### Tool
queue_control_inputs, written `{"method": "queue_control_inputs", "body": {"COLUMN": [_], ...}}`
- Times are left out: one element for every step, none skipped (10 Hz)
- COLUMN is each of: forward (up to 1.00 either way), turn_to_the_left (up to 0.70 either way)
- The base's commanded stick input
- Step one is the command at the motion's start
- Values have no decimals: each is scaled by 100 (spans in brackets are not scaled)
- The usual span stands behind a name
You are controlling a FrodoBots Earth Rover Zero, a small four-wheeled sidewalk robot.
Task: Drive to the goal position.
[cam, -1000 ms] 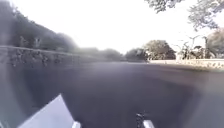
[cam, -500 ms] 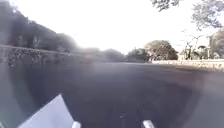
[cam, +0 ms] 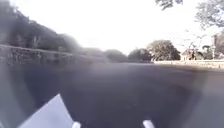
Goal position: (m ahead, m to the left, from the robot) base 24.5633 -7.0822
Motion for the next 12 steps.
{"method": "queue_control_inputs", "body": {"forward": [85, 85, 85, 85, 85, 85, 85, 85, 85, 85, 85, 85], "turn_to_the_left": [-3, -11, -20, -30, -17, -4, -8, -21, -33, -23, -11, -31]}}
